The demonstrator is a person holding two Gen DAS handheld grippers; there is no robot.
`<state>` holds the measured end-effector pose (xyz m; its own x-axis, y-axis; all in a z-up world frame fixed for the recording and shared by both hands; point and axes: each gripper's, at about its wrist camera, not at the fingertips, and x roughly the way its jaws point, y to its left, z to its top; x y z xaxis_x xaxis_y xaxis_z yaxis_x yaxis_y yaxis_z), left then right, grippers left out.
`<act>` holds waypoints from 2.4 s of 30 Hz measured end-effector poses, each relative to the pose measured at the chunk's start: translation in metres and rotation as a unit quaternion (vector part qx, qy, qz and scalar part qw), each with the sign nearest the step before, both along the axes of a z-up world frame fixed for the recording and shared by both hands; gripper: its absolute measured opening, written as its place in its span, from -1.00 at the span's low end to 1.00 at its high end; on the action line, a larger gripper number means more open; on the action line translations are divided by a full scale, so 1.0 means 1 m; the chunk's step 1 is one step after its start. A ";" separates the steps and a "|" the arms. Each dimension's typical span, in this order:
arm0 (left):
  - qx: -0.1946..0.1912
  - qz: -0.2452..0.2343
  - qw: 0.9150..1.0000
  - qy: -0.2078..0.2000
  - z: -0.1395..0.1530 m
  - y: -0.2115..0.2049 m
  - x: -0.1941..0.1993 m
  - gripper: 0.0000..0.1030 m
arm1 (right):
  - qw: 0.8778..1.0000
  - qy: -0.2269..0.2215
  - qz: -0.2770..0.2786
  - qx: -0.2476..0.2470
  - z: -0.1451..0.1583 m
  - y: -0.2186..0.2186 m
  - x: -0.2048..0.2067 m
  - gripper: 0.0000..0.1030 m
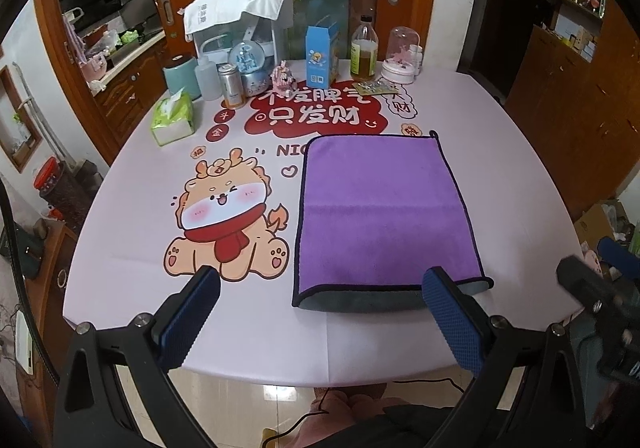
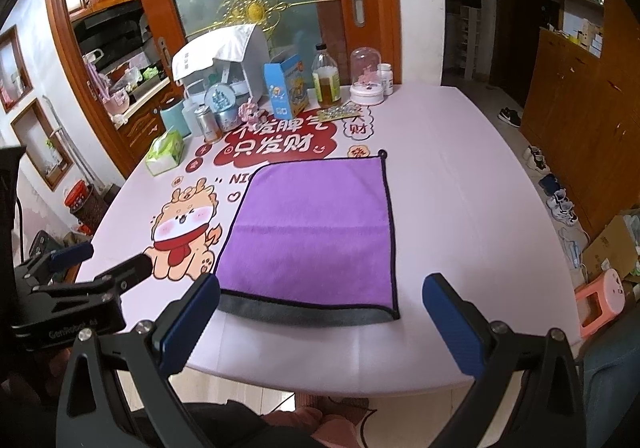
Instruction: Fold towel
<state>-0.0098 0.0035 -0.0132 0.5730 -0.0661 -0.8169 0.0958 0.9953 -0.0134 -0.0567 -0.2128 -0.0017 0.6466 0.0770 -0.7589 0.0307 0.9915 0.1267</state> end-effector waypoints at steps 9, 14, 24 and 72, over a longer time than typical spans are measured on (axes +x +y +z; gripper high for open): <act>0.011 -0.005 1.000 0.011 -0.008 0.006 0.017 0.95 | 1.000 -0.015 -0.012 -0.014 -0.006 -0.027 0.008 0.97; 0.020 -0.015 0.999 0.025 -0.020 0.010 0.027 0.95 | 1.000 -0.017 0.006 -0.020 -0.019 -0.035 0.012 0.97; 0.046 -0.035 0.994 0.094 -0.071 0.005 0.050 0.95 | 0.998 -0.027 0.046 -0.045 -0.053 -0.038 0.022 0.97; 0.073 -0.130 0.972 0.184 -0.189 -0.018 0.087 0.33 | 0.976 0.120 0.151 -0.098 -0.200 -0.026 0.054 -0.07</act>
<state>0.0767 -0.0144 -0.2024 0.2193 -0.0376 -0.9749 0.3594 0.9321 0.0449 -0.0032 -0.2390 -0.2014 0.4179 0.0746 -0.9054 -0.2620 0.9642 -0.0415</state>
